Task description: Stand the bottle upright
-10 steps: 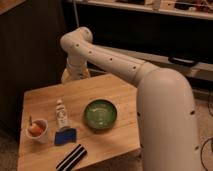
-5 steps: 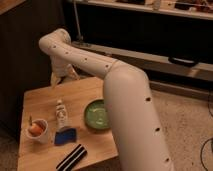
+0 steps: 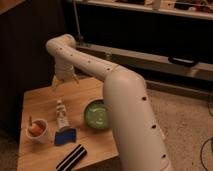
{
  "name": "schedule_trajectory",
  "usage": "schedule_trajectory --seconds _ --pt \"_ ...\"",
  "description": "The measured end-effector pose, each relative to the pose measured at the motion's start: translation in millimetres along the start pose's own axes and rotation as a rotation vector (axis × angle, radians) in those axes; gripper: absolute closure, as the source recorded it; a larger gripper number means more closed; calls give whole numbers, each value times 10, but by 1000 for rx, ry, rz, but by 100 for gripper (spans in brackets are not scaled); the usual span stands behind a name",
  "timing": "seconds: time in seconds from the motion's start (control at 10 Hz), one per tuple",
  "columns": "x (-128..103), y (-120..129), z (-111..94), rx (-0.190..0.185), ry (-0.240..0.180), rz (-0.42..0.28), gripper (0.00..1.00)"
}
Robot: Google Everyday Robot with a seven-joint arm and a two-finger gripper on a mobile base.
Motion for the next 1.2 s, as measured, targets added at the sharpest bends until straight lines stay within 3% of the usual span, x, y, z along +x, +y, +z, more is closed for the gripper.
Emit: schedule_trajectory --seconds 0.1,0.3,0.4,0.7,0.9,1.1,1.2 --pt "5 -61 21 16 13 -16 20" --pt "14 -280 51 8 52 -40 20" --pt "20 -310 85 1 75 -32 20" --pt "35 -309 169 50 122 41 20" --pt "108 -352 285 49 71 57 20" --pt "157 -411 342 -5 25 46 20" --pt "159 -411 373 -14 16 48 20"
